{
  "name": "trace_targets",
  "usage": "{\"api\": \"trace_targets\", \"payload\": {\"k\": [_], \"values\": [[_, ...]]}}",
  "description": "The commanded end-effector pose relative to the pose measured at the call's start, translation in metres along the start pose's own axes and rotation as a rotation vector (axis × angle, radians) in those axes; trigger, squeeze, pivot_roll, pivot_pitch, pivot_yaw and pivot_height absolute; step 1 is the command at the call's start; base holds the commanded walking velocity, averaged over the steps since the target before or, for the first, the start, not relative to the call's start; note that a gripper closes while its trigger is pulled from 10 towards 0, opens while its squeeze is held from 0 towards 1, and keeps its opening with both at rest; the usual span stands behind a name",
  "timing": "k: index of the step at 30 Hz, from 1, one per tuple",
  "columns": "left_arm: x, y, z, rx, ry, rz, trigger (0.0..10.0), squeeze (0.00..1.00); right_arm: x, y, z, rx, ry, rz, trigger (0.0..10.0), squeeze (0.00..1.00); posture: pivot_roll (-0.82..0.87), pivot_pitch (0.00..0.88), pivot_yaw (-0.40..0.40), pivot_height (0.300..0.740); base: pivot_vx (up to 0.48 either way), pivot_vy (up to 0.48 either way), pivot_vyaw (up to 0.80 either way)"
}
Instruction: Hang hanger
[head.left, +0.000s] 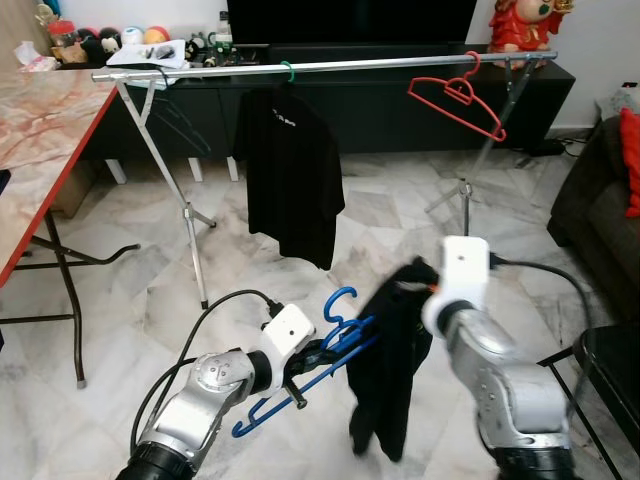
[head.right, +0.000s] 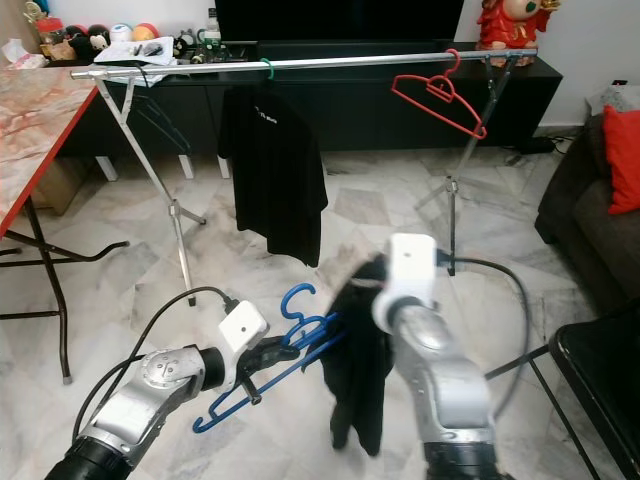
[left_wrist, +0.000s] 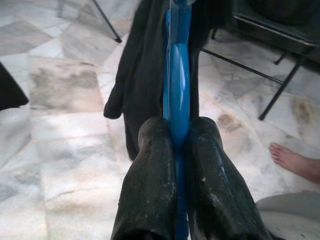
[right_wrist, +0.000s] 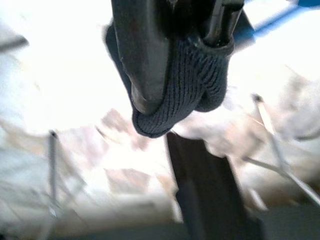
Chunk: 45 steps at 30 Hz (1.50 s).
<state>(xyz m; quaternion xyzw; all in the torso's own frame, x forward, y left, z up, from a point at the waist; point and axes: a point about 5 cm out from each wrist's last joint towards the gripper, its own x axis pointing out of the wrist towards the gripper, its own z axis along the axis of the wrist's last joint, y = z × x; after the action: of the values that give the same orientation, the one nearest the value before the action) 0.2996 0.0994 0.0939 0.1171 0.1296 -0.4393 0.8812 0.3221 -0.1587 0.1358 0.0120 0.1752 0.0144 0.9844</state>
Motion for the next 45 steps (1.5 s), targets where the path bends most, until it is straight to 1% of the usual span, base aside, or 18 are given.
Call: {"api": "trace_targets", "payload": {"k": [1,7,11,17,18,20,23,26,28,29,30,34,36,38,39,41,43,45], "values": [[-0.002,-0.002,0.001,0.003,-0.004,-0.016,10.0,0.0,0.002,0.003,-0.003,-0.001,-0.006,0.009,10.0,0.0,-0.02,0.131,-0.018,0.74,0.0,0.0,0.0],[-0.005,0.002,0.006,0.004,-0.034,0.007,10.0,0.0,0.005,0.007,-0.016,0.003,0.018,0.015,10.0,0.0,-0.02,0.132,-0.013,0.74,0.0,0.0,0.0],[-0.004,0.002,0.009,0.016,-0.048,0.004,10.0,0.0,0.007,0.005,-0.024,-0.011,0.031,-0.004,10.0,0.0,-0.01,0.132,-0.011,0.74,0.0,0.0,0.0],[-0.002,0.008,0.015,0.02,-0.087,0.079,10.0,0.0,0.006,0.005,-0.019,0.006,0.001,-0.021,10.0,0.0,-0.02,0.134,-0.011,0.74,0.0,0.0,0.0],[-0.001,0.009,0.016,0.026,-0.084,0.087,10.0,0.0,0.006,-0.005,-0.017,0.056,-0.012,-0.117,10.0,0.0,-0.02,0.134,-0.011,0.74,0.0,0.0,0.0],[-0.001,0.009,0.015,0.034,-0.078,0.091,10.0,0.0,0.006,-0.008,-0.017,0.106,-0.004,-0.135,10.0,0.0,-0.02,0.133,-0.009,0.74,0.0,0.0,0.0],[0.002,0.01,0.016,0.044,-0.084,0.135,10.0,0.0,0.005,0.001,-0.015,0.124,-0.007,-0.062,10.0,0.0,-0.02,0.132,-0.01,0.74,0.0,0.0,0.0],[0.005,0.01,0.018,0.041,-0.1,0.155,10.0,0.0,0.004,0.008,-0.01,0.154,-0.015,-0.032,10.0,0.0,-0.02,0.133,-0.011,0.74,0.0,0.0,0.0],[0.008,0.005,0.019,0.027,-0.108,0.119,10.0,0.0,0.002,0.017,-0.006,0.217,-0.014,0.033,10.0,0.0,-0.02,0.133,-0.012,0.74,0.0,0.0,0.0],[0.008,0.005,0.019,0.027,-0.108,0.119,10.0,0.0,0.002,0.017,-0.006,0.217,-0.014,0.033,10.0,0.0,-0.02,0.133,-0.012,0.74,0.0,0.0,0.0],[0.009,0.001,0.019,0.023,-0.108,0.087,10.0,0.0,-0.001,0.026,0.0,0.225,-0.019,0.108,10.0,0.0,-0.02,0.133,-0.012,0.74,0.0,0.0,0.0],[0.01,-0.004,0.017,0.026,-0.103,0.045,10.0,0.0,-0.009,0.044,0.012,0.245,-0.037,0.234,10.0,0.0,-0.02,0.131,-0.012,0.74,0.0,0.0,0.0],[0.01,-0.004,0.017,0.025,-0.103,0.043,10.0,0.0,-0.01,0.047,0.015,0.25,-0.044,0.254,10.0,0.0,-0.02,0.131,-0.012,0.74,0.0,0.0,0.0],[0.01,-0.005,0.016,0.018,-0.101,0.032,10.0,0.0,-0.012,0.053,0.019,0.235,-0.061,0.289,10.0,0.0,-0.02,0.131,-0.012,0.74,0.0,0.0,0.0],[0.01,-0.006,0.016,0.015,-0.1,0.019,10.0,0.0,-0.014,0.057,0.021,0.202,-0.072,0.328,10.0,0.0,-0.02,0.128,-0.012,0.74,0.0,0.0,0.0],[0.01,-0.008,0.016,0.014,-0.099,0.001,10.0,0.0,-0.016,0.058,0.023,0.166,-0.084,0.35,10.0,0.0,-0.02,0.128,-0.012,0.74,0.0,0.0,0.0],[0.009,-0.01,0.014,0.014,-0.091,-0.019,10.0,0.0,-0.013,0.051,0.021,0.1,-0.092,0.302,10.0,0.0,-0.02,0.125,-0.011,0.74,0.0,0.0,0.0],[0.008,-0.01,0.014,0.016,-0.089,-0.02,10.0,0.0,-0.012,0.047,0.02,0.074,-0.085,0.274,10.0,0.0,-0.02,0.123,-0.012,0.74,0.0,0.0,0.0]]}}
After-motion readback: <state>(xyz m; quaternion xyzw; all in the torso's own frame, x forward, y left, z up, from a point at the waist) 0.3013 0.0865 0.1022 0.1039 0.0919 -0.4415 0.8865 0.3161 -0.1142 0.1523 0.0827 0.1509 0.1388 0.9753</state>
